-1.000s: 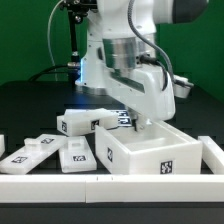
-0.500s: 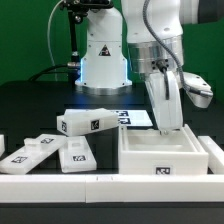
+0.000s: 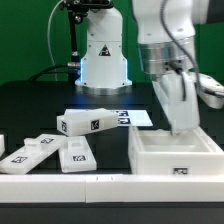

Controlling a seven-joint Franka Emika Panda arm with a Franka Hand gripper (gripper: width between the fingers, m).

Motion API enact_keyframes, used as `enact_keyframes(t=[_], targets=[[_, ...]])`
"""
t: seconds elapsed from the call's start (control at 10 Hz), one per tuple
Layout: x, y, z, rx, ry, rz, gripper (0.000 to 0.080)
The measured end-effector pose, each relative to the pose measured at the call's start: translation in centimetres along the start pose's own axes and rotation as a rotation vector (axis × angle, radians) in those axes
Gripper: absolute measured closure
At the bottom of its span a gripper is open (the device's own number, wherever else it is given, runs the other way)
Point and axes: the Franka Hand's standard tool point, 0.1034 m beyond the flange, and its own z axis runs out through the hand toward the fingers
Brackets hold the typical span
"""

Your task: Assemble cabinet

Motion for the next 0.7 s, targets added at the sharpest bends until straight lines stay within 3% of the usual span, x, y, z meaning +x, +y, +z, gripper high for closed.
enact_keyframes(t=[0.4, 0.5, 0.6, 0.7], targets=[[0.06, 0.01, 0.01, -0.013, 0.031, -0.028, 0.0771], [0.07, 0.04, 0.05, -0.013, 0.03, -0.027, 0.0717], [0.06, 0.07, 0.09, -0.014, 0.031, -0.028, 0.058], [0.05, 0.07, 0.1, -0.014, 0.031, -0.028, 0.058]])
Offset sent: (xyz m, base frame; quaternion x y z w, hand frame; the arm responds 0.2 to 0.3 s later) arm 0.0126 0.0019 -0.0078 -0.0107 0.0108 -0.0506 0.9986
